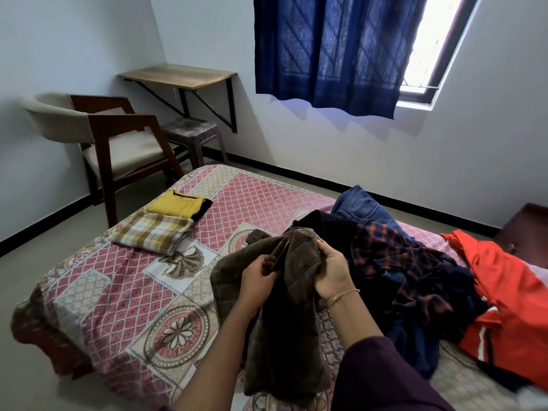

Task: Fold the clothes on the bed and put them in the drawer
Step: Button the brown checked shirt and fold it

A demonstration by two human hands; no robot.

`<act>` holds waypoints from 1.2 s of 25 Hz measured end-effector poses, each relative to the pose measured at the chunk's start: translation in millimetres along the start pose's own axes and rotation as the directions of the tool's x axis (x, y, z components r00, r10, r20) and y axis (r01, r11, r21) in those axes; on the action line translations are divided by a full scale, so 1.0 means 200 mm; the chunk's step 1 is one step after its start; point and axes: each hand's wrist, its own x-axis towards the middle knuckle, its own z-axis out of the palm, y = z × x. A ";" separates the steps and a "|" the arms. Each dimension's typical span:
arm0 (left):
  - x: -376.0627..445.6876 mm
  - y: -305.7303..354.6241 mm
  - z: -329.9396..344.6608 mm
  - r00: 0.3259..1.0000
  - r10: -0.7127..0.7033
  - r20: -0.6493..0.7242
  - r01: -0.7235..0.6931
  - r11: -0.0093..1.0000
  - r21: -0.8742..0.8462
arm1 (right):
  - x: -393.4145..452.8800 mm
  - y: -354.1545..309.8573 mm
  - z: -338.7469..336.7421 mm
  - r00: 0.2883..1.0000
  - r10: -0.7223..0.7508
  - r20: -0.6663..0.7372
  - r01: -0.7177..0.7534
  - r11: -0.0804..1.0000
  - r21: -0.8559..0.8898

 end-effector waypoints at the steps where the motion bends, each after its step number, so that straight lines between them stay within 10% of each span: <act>1: 0.01 0.00 0.01 1.000 0.014 -0.014 -0.014 1.000 0.009 | 0.00 -0.01 -0.02 1.000 -0.007 -0.016 0.007 1.000 0.002; 12: -0.07 0.14 0.11 0.994 -0.105 -0.009 0.083 0.833 -0.547 | -0.02 -0.03 -0.13 0.948 -0.301 -0.108 0.215 0.849 -0.482; 25: -0.17 0.27 0.04 0.980 0.059 0.191 0.053 0.844 -0.533 | -0.13 -0.08 -0.02 0.973 -0.147 0.176 0.219 0.821 -0.528; 30: -0.12 0.28 0.04 1.000 -0.012 0.026 0.021 0.919 -0.394 | -0.17 -0.11 0.00 0.980 -0.103 0.170 0.191 0.725 -0.662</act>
